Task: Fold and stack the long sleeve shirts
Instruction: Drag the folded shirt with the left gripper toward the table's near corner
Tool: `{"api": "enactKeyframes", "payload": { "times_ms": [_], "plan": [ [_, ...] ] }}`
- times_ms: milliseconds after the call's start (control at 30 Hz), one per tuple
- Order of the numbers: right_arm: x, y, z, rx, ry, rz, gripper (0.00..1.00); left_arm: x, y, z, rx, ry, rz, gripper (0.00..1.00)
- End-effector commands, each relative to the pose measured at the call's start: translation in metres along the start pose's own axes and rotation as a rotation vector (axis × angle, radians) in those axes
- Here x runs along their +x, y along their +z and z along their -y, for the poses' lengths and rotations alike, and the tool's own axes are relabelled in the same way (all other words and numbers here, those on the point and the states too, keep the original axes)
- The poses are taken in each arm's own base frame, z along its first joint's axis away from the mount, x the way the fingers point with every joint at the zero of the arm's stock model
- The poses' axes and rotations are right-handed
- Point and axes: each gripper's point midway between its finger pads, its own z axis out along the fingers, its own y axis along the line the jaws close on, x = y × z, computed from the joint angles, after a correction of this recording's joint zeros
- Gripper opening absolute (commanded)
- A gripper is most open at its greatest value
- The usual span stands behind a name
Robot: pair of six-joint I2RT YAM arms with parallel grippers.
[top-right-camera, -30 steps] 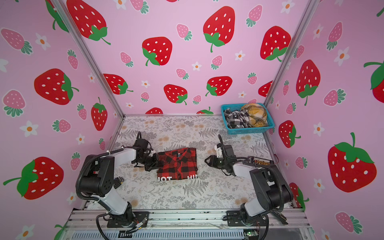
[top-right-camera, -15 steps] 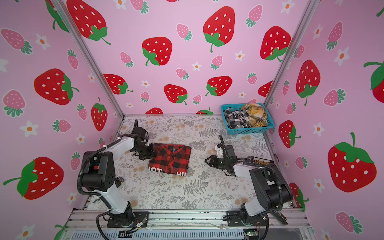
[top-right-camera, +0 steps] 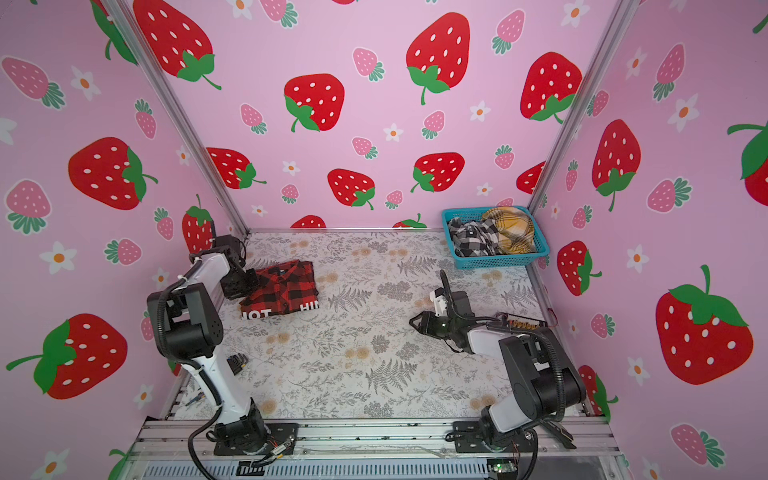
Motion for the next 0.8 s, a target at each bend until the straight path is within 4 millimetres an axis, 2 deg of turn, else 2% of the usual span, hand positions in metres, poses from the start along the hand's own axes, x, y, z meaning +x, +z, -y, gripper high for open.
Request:
{"api": "enactKeyframes", "payload": {
  "times_ms": [0, 133, 333, 433, 533, 667, 767],
  "plan": [
    [0.004, 0.001, 0.004, -0.019, 0.009, -0.013, 0.46, -0.027, 0.005, -0.027, -0.114, 0.049, 0.028, 0.00],
    [0.006, 0.002, 0.005, -0.028, 0.013, -0.022, 0.46, -0.054, 0.007, -0.044, -0.172, 0.061, 0.056, 0.00],
    [0.007, 0.006, 0.008, -0.051, 0.032, -0.042, 0.46, -0.076, 0.017, -0.041, -0.155, 0.051, 0.083, 0.00],
    [0.008, 0.008, 0.011, -0.055, 0.046, -0.054, 0.46, -0.085, 0.021, -0.040, -0.150, 0.033, 0.097, 0.28],
    [0.008, 0.009, 0.013, -0.060, 0.058, -0.061, 0.46, -0.098, 0.014, -0.043, -0.147, -0.001, 0.134, 0.47],
    [0.009, 0.010, 0.012, -0.065, 0.060, -0.063, 0.46, -0.103, -0.009, -0.041, -0.123, -0.052, 0.161, 0.59],
    [0.007, 0.007, 0.010, -0.066, 0.054, -0.047, 0.46, -0.090, -0.039, -0.050, -0.168, -0.118, 0.197, 0.59]
  ]
}}
